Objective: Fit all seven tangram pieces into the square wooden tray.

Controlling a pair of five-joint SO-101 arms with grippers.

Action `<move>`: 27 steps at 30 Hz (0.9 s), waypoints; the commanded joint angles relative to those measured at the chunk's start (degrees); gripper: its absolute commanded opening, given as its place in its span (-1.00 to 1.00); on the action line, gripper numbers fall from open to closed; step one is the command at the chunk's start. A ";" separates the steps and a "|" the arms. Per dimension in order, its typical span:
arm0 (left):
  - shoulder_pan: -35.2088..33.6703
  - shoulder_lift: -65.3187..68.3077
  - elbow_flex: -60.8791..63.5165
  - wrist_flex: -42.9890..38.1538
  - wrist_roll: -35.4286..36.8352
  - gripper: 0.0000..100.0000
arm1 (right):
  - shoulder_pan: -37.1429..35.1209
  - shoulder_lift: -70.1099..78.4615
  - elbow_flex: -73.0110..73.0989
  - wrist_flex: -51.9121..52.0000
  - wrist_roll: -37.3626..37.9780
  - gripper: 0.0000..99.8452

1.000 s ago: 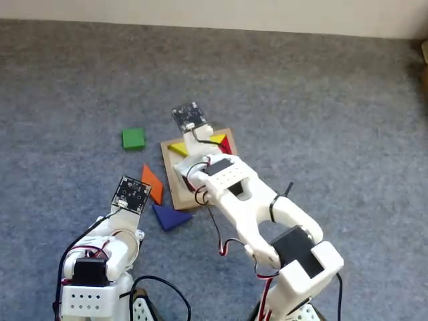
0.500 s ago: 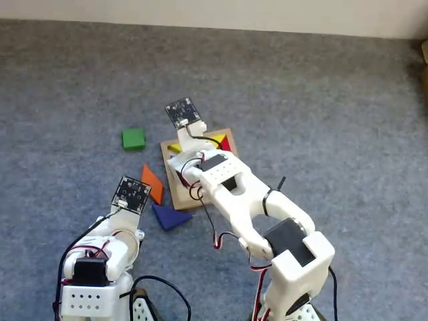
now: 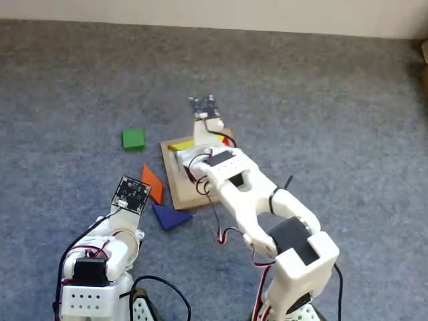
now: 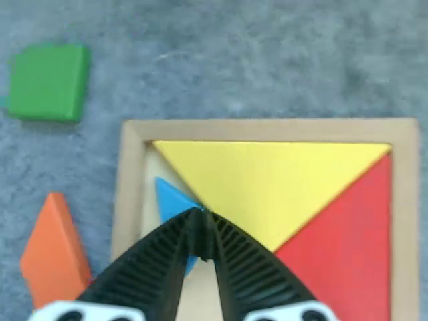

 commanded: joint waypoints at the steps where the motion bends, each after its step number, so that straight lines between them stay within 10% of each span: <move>1: -0.57 -1.54 1.10 0.35 -0.53 -0.98 | 3.56 -1.80 -0.48 1.98 -0.97 -0.98; 23: -0.57 -1.54 1.10 0.35 -0.53 -0.98 | 0.92 -12.18 -4.00 7.96 -0.26 -0.98; 27: -0.57 -1.54 1.10 0.35 -0.53 -0.98 | -1.80 -10.33 -3.82 2.15 8.97 -0.98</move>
